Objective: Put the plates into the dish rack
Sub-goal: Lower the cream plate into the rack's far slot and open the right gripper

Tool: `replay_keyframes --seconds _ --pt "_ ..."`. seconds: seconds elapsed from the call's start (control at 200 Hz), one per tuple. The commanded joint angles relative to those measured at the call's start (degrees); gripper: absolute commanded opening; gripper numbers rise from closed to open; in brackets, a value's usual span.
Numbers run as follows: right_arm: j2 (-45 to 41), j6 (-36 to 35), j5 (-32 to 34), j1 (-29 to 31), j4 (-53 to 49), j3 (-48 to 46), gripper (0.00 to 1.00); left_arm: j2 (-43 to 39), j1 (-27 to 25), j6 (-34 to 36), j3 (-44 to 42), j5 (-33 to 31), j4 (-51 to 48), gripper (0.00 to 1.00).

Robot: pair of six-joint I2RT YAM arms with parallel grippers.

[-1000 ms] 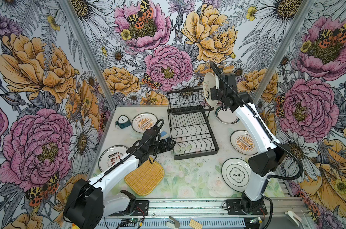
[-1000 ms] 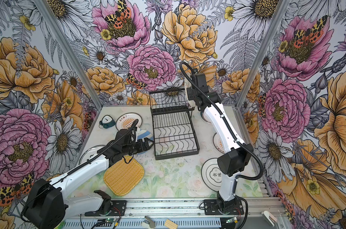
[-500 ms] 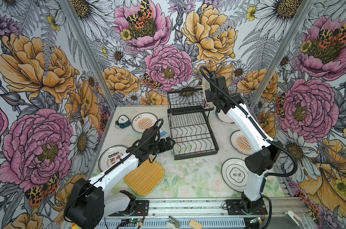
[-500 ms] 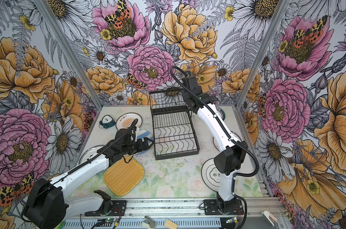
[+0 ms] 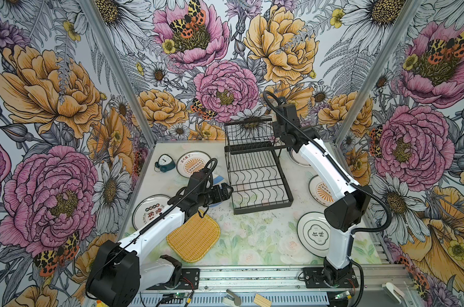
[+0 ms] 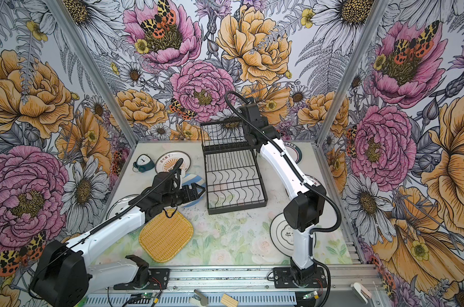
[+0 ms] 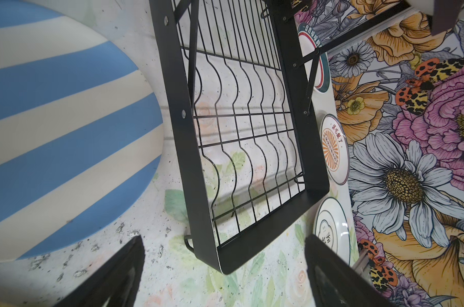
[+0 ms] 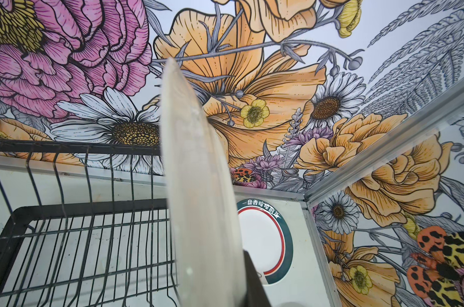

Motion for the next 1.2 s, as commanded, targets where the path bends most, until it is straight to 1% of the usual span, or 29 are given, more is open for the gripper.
replay_keyframes --seconds 0.0,0.28,0.325,0.39,0.475,0.58,0.806,0.966,1.006,1.081,1.191 --pt "-0.2 1.6 2.6 0.2 5.6 2.3 0.0 -1.4 0.7 1.3 -0.1 0.2 0.1 0.94" --pt "0.3 2.6 2.6 0.1 5.5 1.1 0.0 -2.1 1.6 1.5 -0.5 0.9 -0.2 0.94" --pt "0.1 2.7 2.7 0.1 5.5 0.8 0.09 -2.2 1.7 1.6 -0.5 1.1 -0.3 0.94" --pt "-0.3 2.7 2.8 0.1 5.5 0.2 0.15 -2.2 2.0 1.7 -0.5 1.3 -0.3 0.94" --pt "-0.8 2.7 2.9 0.1 5.5 -0.2 0.28 -2.0 2.4 2.0 -0.4 1.6 -0.2 0.94" --pt "-1.4 2.7 3.2 0.1 5.5 -0.5 0.34 -1.5 2.8 2.6 0.1 2.1 -0.2 0.95" --pt "-3.8 2.5 3.3 0.1 5.4 -1.6 0.4 -0.3 3.5 3.9 1.1 3.1 -0.1 0.95" --pt "-7.1 3.1 3.0 0.5 5.3 -4.5 0.47 0.1 3.5 4.0 1.5 3.4 -0.1 0.95" --pt "-8.2 3.2 2.9 0.6 5.3 -5.7 0.49 0.0 3.5 3.9 1.5 3.3 -0.1 0.95" --pt "-10.6 4.0 2.4 0.8 5.0 -8.6 0.56 -0.2 3.4 3.5 1.3 3.1 -0.1 0.96" --pt "-13.6 6.1 1.2 0.8 2.5 -11.8 0.63 -1.3 3.0 2.7 0.5 2.7 -0.2 0.96"
